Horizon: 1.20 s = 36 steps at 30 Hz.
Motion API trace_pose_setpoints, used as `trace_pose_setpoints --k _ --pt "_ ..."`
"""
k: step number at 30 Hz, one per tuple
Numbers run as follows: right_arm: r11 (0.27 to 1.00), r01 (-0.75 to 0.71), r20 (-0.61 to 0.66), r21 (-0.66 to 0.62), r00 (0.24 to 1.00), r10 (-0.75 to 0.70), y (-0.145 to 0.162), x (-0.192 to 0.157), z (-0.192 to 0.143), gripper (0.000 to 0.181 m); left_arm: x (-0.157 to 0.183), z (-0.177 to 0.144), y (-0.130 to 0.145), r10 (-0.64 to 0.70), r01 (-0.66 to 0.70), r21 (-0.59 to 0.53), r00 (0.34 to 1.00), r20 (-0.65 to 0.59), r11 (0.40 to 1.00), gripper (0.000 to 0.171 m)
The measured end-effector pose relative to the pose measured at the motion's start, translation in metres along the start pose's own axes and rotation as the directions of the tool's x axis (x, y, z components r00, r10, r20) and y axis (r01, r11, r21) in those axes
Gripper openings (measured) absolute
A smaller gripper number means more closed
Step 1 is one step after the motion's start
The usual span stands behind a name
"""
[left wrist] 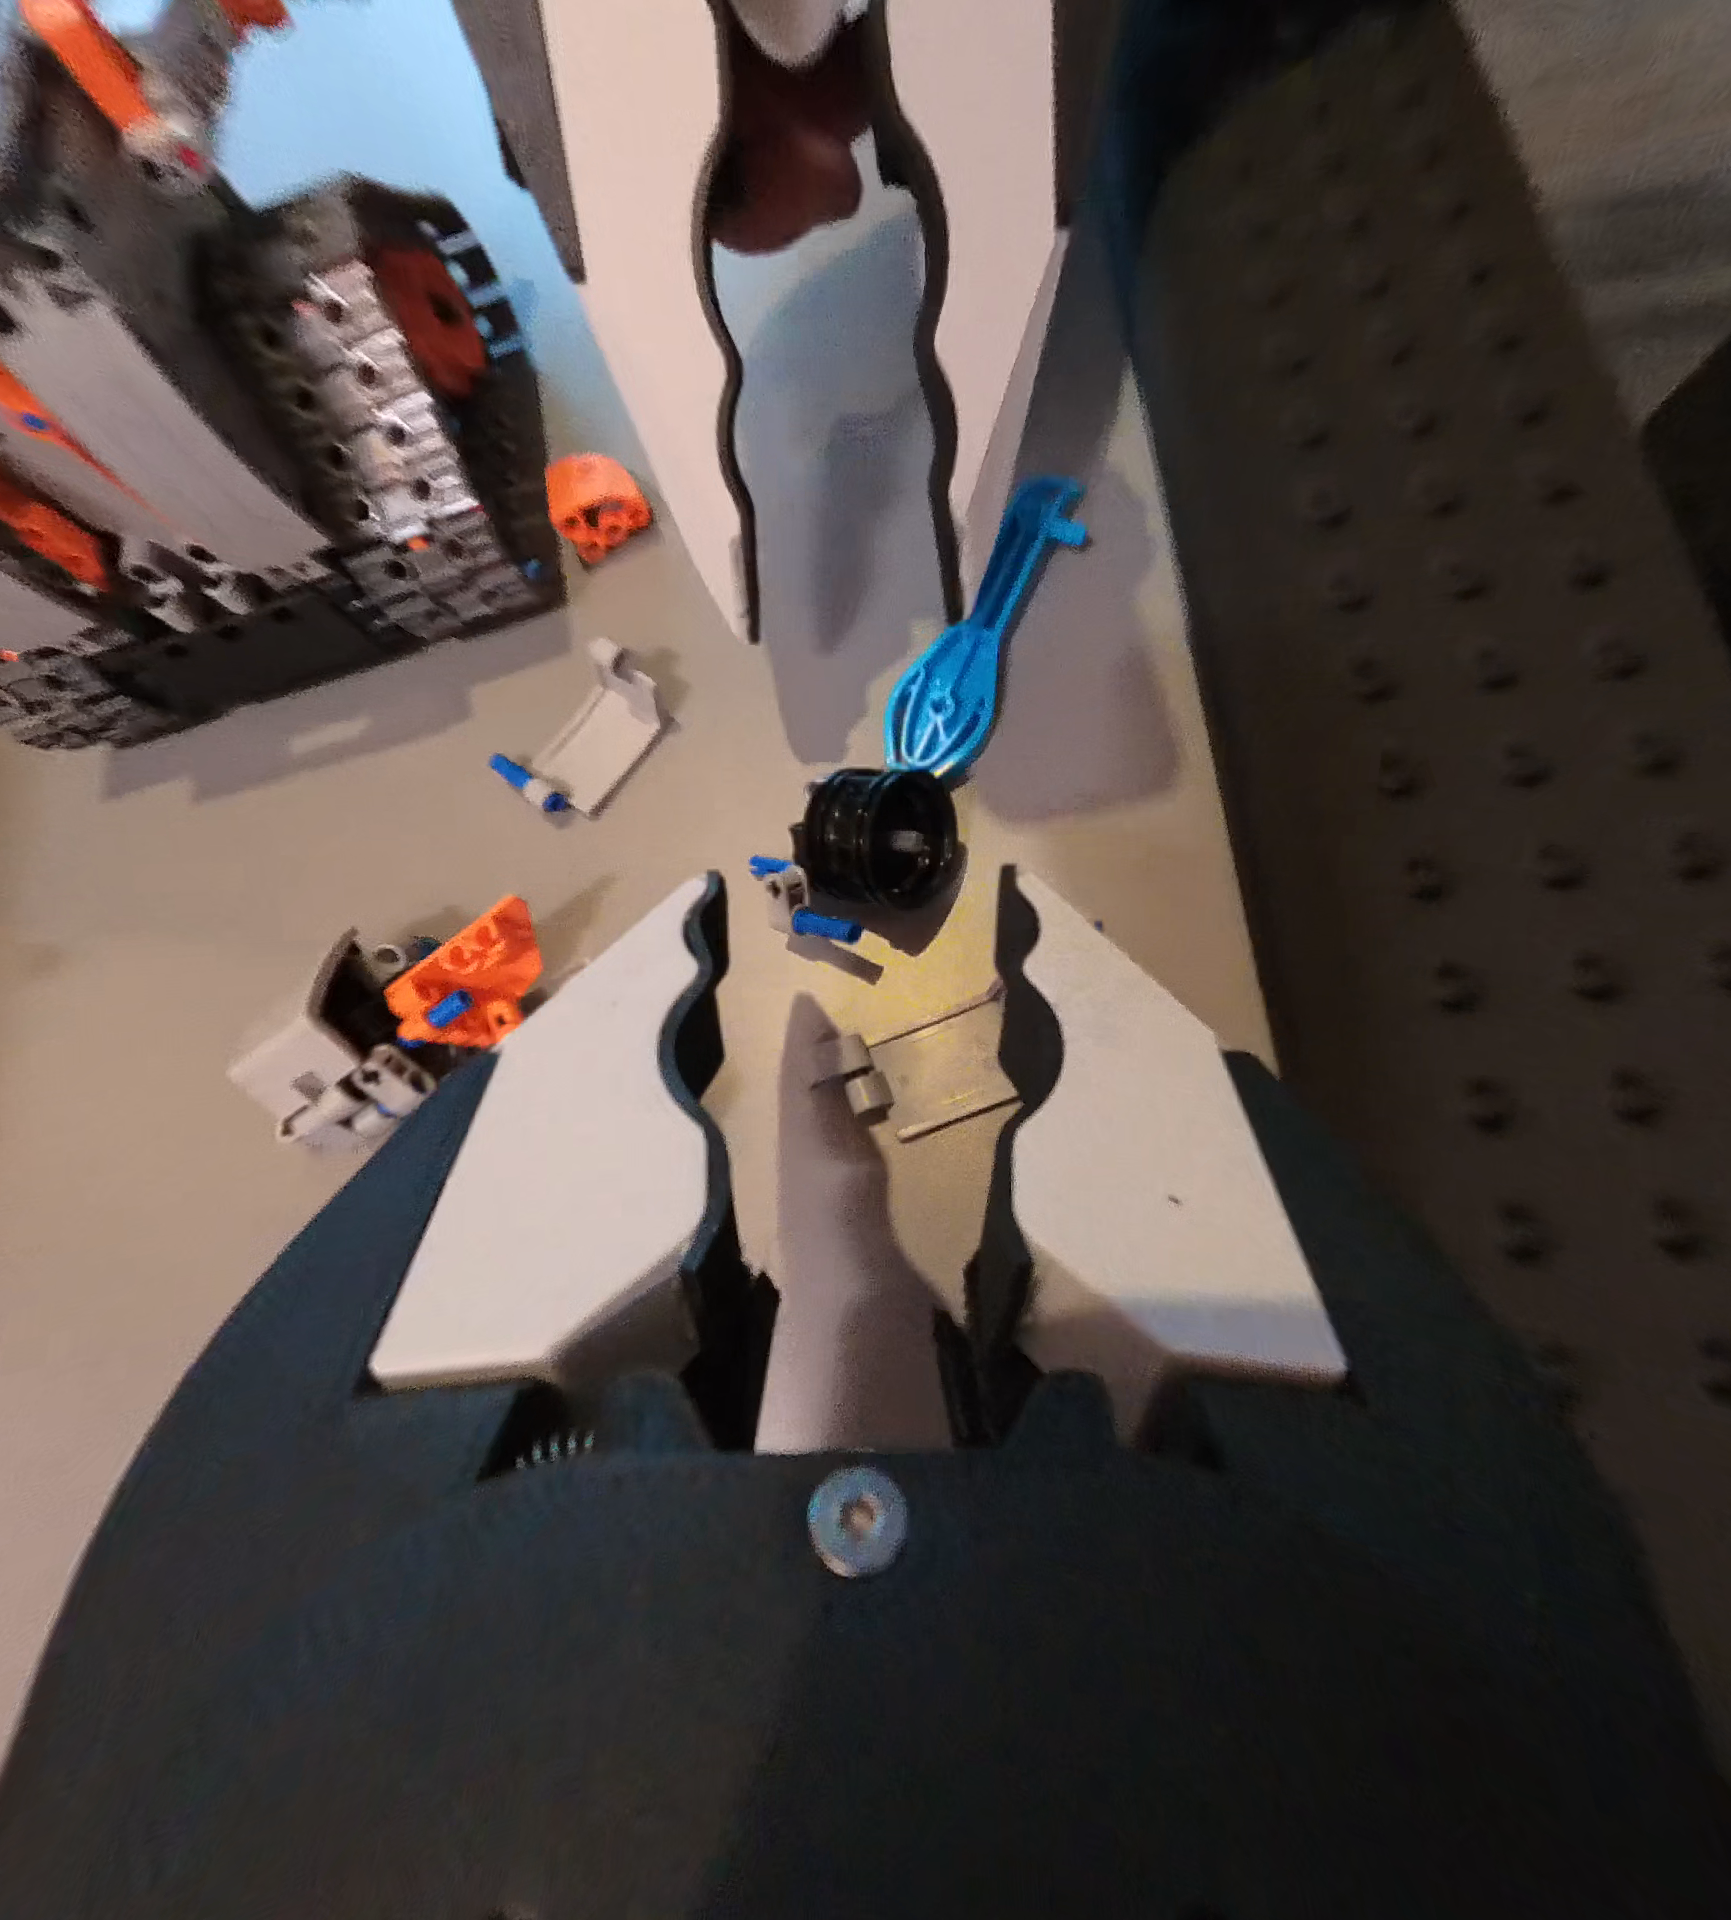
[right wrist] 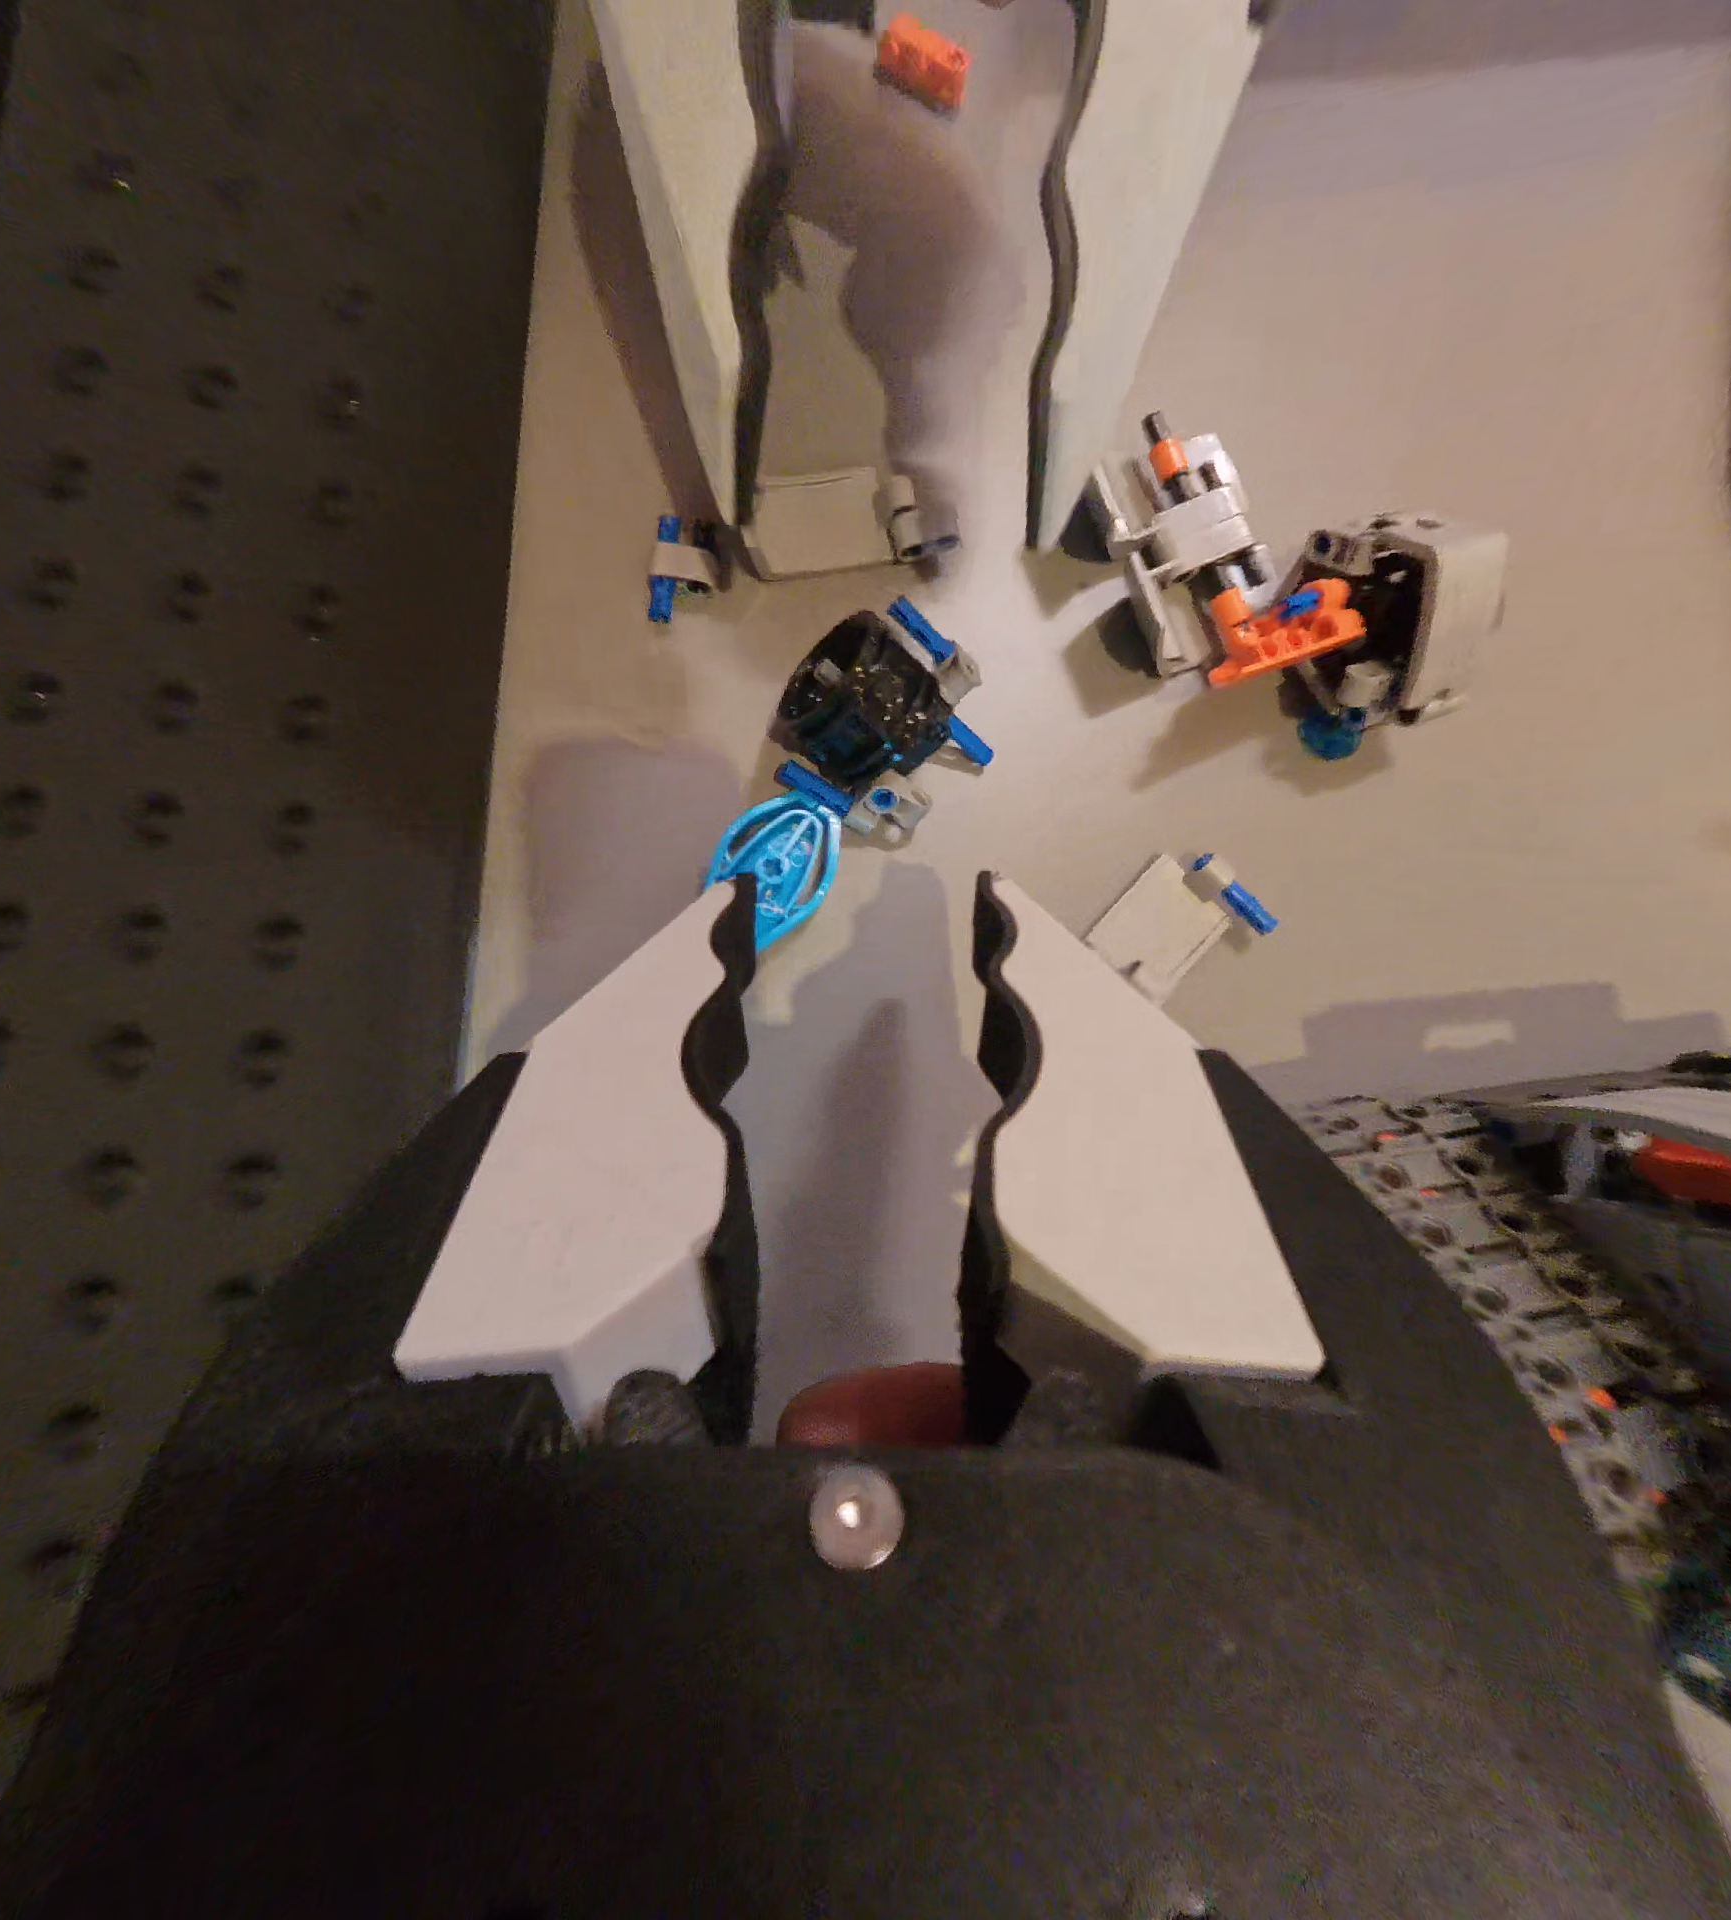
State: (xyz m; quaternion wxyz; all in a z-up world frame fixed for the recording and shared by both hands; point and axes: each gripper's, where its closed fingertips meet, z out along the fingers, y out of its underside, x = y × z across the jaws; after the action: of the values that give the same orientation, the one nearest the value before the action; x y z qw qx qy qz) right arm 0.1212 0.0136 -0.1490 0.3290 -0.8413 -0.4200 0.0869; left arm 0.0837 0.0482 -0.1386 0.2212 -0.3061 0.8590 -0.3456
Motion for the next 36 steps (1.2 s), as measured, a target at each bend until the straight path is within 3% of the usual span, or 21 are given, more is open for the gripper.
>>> trace_pose_setpoints --k 5,11,15,19,23,27,30,33,36 --pt "0.999 -0.007 0.041 -0.036 0.999 0.009 0.003 -0.007 0.015 0.040 -0.001 0.014 0.000 0.024 -0.024 -0.031 1.000 -0.015 0.999 0.045" --pt "0.998 -0.016 0.038 -0.067 0.999 0.018 0.010 -0.005 0.015 0.041 -0.005 0.026 0.008 0.021 -0.022 -0.103 1.000 -0.006 0.994 0.022" --pt "1.000 0.001 0.014 0.004 1.000 -0.002 -0.007 -0.004 0.002 0.038 -0.004 0.019 0.005 -0.003 0.002 -0.083 1.000 -0.011 0.997 0.032" --pt "0.995 0.086 0.037 0.043 0.995 -0.088 -0.026 -0.025 0.002 0.025 0.021 -0.016 -0.005 0.014 -0.018 -0.045 0.995 -0.097 0.999 0.038" --pt "0.989 0.145 0.047 -0.011 0.988 -0.144 -0.024 -0.033 0.015 0.018 0.034 -0.016 0.017 0.069 -0.084 -0.162 0.993 -0.092 0.983 0.044" --pt "0.989 0.145 0.031 0.017 0.989 -0.145 -0.027 -0.030 0.015 0.004 0.033 -0.009 0.029 0.065 -0.081 -0.193 0.994 -0.091 0.978 0.042" --pt "0.990 0.133 0.000 0.048 0.991 -0.133 -0.029 -0.021 0.008 0.000 0.030 -0.010 0.035 0.066 -0.078 -0.205 0.995 -0.069 0.976 0.033" --pt "0.990 0.110 -0.020 0.087 0.994 -0.108 -0.032 -0.013 0.004 0.000 0.034 -0.013 0.038 0.047 -0.062 -0.173 0.995 -0.087 0.983 0.007" --pt "0.990 0.111 -0.040 0.084 0.993 -0.108 -0.031 -0.008 0.005 0.005 0.035 -0.015 0.043 0.045 -0.058 -0.162 0.996 -0.080 0.985 0.000"
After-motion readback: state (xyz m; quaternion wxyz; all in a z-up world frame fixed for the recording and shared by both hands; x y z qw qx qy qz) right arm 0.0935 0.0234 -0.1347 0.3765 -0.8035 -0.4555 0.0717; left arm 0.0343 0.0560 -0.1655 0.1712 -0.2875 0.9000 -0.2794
